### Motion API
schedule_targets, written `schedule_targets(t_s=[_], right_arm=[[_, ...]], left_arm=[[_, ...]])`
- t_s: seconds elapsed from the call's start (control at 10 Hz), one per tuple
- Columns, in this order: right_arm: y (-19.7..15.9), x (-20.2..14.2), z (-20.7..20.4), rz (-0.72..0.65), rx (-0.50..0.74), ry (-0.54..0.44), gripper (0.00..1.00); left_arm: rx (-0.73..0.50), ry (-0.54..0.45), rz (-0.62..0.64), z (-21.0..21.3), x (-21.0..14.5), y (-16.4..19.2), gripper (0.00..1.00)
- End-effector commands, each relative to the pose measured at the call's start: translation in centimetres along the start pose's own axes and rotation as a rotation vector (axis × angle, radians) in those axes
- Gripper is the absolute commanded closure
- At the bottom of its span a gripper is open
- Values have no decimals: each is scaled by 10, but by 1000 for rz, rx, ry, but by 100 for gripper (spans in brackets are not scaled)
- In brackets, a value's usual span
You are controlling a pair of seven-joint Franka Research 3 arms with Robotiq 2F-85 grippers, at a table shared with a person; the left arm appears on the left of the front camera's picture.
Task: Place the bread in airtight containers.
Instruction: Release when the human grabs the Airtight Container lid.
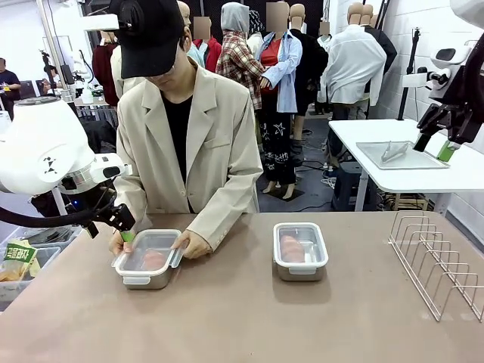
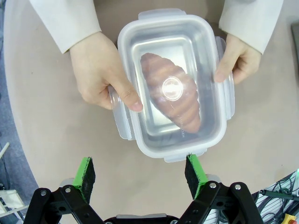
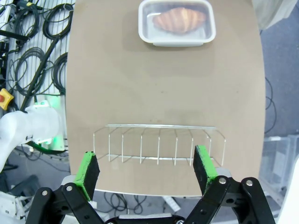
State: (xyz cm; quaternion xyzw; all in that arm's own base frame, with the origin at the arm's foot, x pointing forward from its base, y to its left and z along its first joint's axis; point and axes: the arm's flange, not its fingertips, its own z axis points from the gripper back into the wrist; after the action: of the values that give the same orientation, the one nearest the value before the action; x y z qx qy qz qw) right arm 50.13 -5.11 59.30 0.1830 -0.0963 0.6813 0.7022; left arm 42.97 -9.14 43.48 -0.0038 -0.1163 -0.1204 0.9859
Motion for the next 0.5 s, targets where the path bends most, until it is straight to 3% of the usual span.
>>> schedule_targets(t_s=[0.0, 0.4], right_arm=[[0, 1, 0, -3, -1, 0, 0], [0, 1, 0, -3, -1, 0, 0]], left_arm=[[7, -9, 16, 0, 1, -1, 0], [7, -9, 16, 0, 1, -1, 0]])
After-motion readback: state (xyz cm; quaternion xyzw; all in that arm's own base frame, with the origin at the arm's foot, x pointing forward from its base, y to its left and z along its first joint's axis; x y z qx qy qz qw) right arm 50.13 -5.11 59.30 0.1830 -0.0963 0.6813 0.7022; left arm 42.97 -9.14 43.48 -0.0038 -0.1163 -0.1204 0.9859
